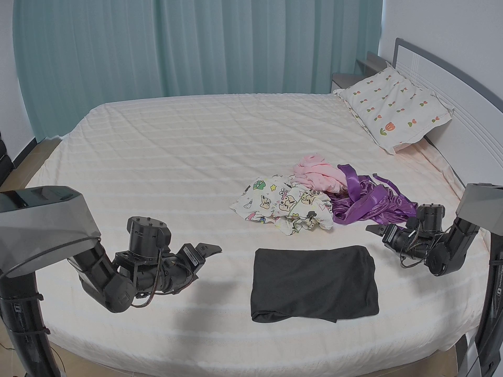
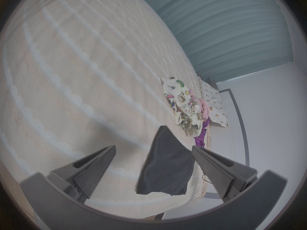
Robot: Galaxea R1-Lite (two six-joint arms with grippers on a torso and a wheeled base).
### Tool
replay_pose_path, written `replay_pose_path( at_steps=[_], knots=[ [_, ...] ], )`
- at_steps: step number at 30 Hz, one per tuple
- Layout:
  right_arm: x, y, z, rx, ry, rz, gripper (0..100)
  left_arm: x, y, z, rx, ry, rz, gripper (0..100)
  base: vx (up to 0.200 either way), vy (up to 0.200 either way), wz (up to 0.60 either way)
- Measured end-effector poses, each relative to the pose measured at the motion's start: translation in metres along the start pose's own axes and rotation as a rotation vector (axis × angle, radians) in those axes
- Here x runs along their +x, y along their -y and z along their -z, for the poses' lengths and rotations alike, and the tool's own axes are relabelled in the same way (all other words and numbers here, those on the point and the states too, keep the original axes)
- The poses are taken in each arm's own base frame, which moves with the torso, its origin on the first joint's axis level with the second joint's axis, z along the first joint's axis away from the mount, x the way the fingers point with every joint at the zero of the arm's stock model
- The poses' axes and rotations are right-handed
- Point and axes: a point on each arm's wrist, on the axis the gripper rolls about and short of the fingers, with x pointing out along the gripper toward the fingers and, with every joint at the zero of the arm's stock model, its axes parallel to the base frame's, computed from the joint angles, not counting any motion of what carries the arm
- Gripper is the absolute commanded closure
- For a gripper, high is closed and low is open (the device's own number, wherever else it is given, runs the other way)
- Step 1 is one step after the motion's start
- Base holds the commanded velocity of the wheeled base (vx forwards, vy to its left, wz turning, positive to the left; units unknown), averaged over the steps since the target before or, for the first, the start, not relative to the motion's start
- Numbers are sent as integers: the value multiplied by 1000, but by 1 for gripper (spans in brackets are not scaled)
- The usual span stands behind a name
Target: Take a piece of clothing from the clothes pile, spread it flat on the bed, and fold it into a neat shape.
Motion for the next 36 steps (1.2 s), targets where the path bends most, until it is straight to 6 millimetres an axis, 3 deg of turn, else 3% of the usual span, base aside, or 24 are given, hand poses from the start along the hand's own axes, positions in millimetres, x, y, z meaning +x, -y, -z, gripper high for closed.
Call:
replay_pose_path(
  at_steps=[4,8,14,19,29,36],
  knots=[
    [-26,-14,-9,-7,32,-18,0,-17,12,-7,44,47,0,0,0,0,0],
    [-64,-33,-17,-27,72,-45,0,-43,24,-13,85,123,-6,0,0,0,0],
    [-131,-61,-22,-77,153,-98,0,-96,43,-15,128,238,36,0,0,0,0],
    [-187,-78,-18,-131,220,-138,0,-145,47,-8,166,357,52,0,0,0,0],
    [-284,-82,26,-230,277,-159,0,-226,28,20,238,625,-3,0,0,0,0],
    [-325,-64,76,-300,236,-149,0,-259,5,38,256,777,-100,0,0,0,0]
  ],
)
